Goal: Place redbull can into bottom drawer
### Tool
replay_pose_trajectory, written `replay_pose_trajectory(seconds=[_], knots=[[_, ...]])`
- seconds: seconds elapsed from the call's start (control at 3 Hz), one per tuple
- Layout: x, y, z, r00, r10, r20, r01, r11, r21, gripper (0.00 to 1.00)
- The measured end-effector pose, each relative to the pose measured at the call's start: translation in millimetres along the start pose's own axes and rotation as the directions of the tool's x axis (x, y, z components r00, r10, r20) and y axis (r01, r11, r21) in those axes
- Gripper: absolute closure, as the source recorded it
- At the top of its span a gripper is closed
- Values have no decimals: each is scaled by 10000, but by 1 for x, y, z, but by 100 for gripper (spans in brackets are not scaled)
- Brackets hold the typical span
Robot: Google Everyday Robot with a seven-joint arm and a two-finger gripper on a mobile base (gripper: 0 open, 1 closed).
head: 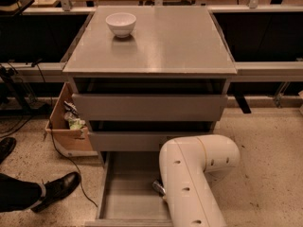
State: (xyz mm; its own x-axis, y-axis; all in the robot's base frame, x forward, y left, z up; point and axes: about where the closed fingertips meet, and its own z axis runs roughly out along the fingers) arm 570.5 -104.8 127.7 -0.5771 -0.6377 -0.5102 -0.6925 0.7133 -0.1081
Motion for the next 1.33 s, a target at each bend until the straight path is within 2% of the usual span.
replay_pose_trajectory(seconds=[0.33, 0.67, 1.33], knots=[[-1, -7, 12, 10000, -69, 34, 69, 10000, 35, 100], [-4, -11, 12, 9999, -141, 15, 141, 9999, 37, 85], [-9, -9, -6, 9997, -251, 41, 251, 9996, -91, 38]])
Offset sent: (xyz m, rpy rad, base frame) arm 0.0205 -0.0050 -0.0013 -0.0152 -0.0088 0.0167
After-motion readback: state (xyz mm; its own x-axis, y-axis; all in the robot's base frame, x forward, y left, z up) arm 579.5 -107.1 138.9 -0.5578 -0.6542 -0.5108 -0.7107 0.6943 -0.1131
